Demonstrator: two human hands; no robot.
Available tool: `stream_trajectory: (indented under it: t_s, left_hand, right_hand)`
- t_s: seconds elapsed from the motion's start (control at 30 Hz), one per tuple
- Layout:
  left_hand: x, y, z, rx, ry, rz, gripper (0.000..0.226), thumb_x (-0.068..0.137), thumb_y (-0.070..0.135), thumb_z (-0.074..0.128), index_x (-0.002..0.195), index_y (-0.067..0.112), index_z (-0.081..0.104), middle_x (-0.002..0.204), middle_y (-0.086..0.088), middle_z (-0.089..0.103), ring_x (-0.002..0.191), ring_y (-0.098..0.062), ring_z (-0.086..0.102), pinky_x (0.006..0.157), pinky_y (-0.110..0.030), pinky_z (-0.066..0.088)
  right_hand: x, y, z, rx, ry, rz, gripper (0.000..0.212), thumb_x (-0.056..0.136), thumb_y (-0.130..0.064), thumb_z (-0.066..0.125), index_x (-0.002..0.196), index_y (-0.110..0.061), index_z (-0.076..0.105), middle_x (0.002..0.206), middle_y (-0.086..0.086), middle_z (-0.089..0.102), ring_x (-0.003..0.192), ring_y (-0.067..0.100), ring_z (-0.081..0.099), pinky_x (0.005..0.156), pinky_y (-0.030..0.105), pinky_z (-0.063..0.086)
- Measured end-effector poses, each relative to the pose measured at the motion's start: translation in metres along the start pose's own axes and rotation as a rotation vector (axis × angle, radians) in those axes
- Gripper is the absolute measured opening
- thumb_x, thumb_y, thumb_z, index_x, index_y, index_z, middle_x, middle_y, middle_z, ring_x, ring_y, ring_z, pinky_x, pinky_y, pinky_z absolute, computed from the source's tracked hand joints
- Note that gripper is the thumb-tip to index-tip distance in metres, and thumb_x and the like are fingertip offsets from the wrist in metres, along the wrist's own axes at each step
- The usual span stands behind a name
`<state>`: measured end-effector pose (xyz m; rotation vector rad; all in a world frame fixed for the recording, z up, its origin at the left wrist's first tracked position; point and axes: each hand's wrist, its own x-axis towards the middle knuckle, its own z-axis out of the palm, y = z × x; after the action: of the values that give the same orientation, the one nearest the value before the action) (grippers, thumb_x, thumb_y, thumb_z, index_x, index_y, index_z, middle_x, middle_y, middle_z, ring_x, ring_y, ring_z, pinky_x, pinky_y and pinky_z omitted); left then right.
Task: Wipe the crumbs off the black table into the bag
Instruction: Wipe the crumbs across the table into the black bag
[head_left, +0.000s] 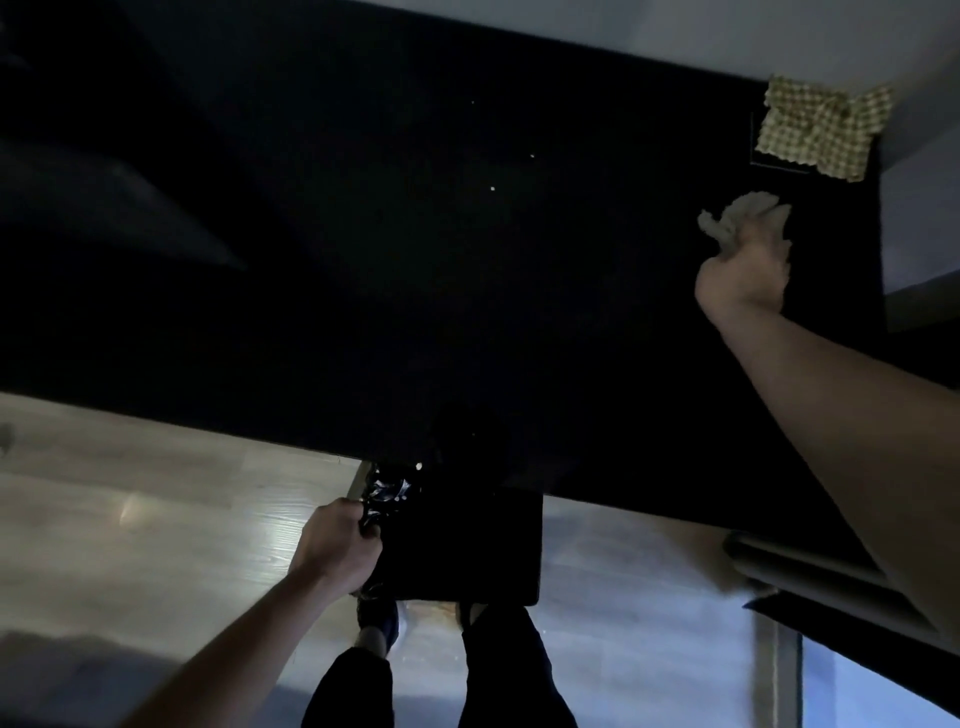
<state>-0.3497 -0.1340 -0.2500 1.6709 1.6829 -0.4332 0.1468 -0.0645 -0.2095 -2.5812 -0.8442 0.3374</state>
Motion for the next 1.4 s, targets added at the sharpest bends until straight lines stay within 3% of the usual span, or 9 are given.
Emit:
stream_trajectory:
  t_s: [0.1, 0.33, 0.5, 0.77, 0.93, 1.0, 1.13, 1.33, 1.4]
  left_hand:
    - [-0.004, -0.001, -0.001, -0.011, 0.006, -0.039, 0.022, 0.083, 0.021, 0.056, 0.063, 0.011, 0.057, 0.066, -0.002, 0.063, 0.061, -0.019, 0.062, 0.051, -0.028, 0.043]
    - [-0.007, -0.004, -0.005, -0.007, 0.002, -0.044, 0.02, 0.083, 0.021, 0.056, 0.066, 0.011, 0.059, 0.067, 0.0, 0.062, 0.064, -0.018, 0.062, 0.051, -0.027, 0.04]
    - [-0.011, -0.006, -0.011, -0.013, -0.01, -0.038, 0.019, 0.083, 0.022, 0.057, 0.069, 0.01, 0.061, 0.069, -0.001, 0.063, 0.064, -0.02, 0.061, 0.052, -0.028, 0.04]
    - [-0.005, -0.015, -0.02, -0.045, -0.048, -0.015, 0.026, 0.083, 0.019, 0.057, 0.058, 0.015, 0.051, 0.061, 0.002, 0.058, 0.056, -0.012, 0.056, 0.043, -0.022, 0.031]
    - [-0.003, -0.017, -0.025, -0.032, -0.059, -0.006, 0.021, 0.083, 0.021, 0.057, 0.063, 0.015, 0.053, 0.069, 0.003, 0.06, 0.062, -0.014, 0.057, 0.048, -0.023, 0.034]
    - [-0.002, -0.017, -0.028, -0.038, -0.062, -0.011, 0.022, 0.084, 0.021, 0.057, 0.063, 0.015, 0.052, 0.066, 0.003, 0.058, 0.059, -0.011, 0.056, 0.045, -0.022, 0.032]
    - [0.003, -0.02, -0.034, -0.047, -0.067, -0.025, 0.022, 0.084, 0.02, 0.057, 0.062, 0.014, 0.053, 0.064, 0.001, 0.059, 0.055, -0.011, 0.055, 0.043, -0.021, 0.031]
    - [0.011, -0.024, -0.04, -0.064, -0.069, -0.045, 0.023, 0.082, 0.02, 0.054, 0.06, 0.014, 0.051, 0.062, 0.0, 0.059, 0.055, -0.016, 0.057, 0.043, -0.023, 0.032]
    - [0.013, -0.025, -0.04, -0.06, -0.053, -0.063, 0.021, 0.082, 0.019, 0.054, 0.062, 0.013, 0.053, 0.064, 0.001, 0.06, 0.057, -0.015, 0.058, 0.044, -0.024, 0.034]
  right_hand:
    - [-0.027, -0.019, 0.017, 0.007, -0.046, -0.243, 0.069, 0.081, -0.012, 0.035, 0.147, -0.012, 0.056, 0.156, 0.006, 0.051, 0.148, 0.029, 0.041, 0.127, 0.042, 0.025]
    - [-0.111, -0.07, 0.071, 0.058, -0.132, -0.596, 0.057, 0.087, 0.002, 0.054, 0.139, -0.016, 0.065, 0.15, 0.004, 0.059, 0.149, 0.027, 0.044, 0.127, 0.042, 0.028]
    - [-0.199, -0.07, 0.076, 0.092, -0.301, -0.774, 0.057, 0.091, 0.0, 0.052, 0.143, -0.021, 0.063, 0.153, -0.002, 0.056, 0.154, 0.02, 0.036, 0.128, 0.042, 0.024]
    - [-0.295, -0.056, 0.076, 0.117, -0.436, -0.752, 0.056, 0.095, -0.013, 0.035, 0.142, -0.021, 0.064, 0.154, -0.007, 0.054, 0.155, 0.012, 0.031, 0.128, 0.044, 0.025]
    - [-0.324, -0.053, 0.064, 0.148, -0.605, -0.84, 0.052, 0.098, -0.019, 0.039, 0.144, -0.024, 0.062, 0.156, -0.01, 0.052, 0.156, 0.009, 0.029, 0.127, 0.042, 0.029]
    - [-0.322, -0.059, 0.055, 0.245, -0.643, -0.777, 0.054, 0.096, -0.012, 0.04, 0.143, -0.026, 0.063, 0.155, -0.014, 0.052, 0.153, 0.004, 0.033, 0.125, 0.036, 0.033]
    - [-0.264, -0.084, 0.054, 0.42, -0.418, -0.612, 0.057, 0.093, 0.009, 0.055, 0.142, -0.018, 0.064, 0.151, -0.006, 0.057, 0.145, 0.007, 0.048, 0.119, 0.039, 0.042]
    - [-0.11, -0.133, 0.067, 0.292, -0.108, -0.46, 0.047, 0.1, -0.003, 0.055, 0.144, -0.016, 0.06, 0.154, 0.003, 0.054, 0.146, 0.013, 0.046, 0.122, 0.02, 0.03]
    - [-0.063, -0.146, 0.07, 0.23, -0.063, -0.382, 0.049, 0.102, -0.006, 0.05, 0.149, -0.019, 0.055, 0.16, 0.002, 0.048, 0.147, 0.01, 0.04, 0.124, 0.022, 0.025]
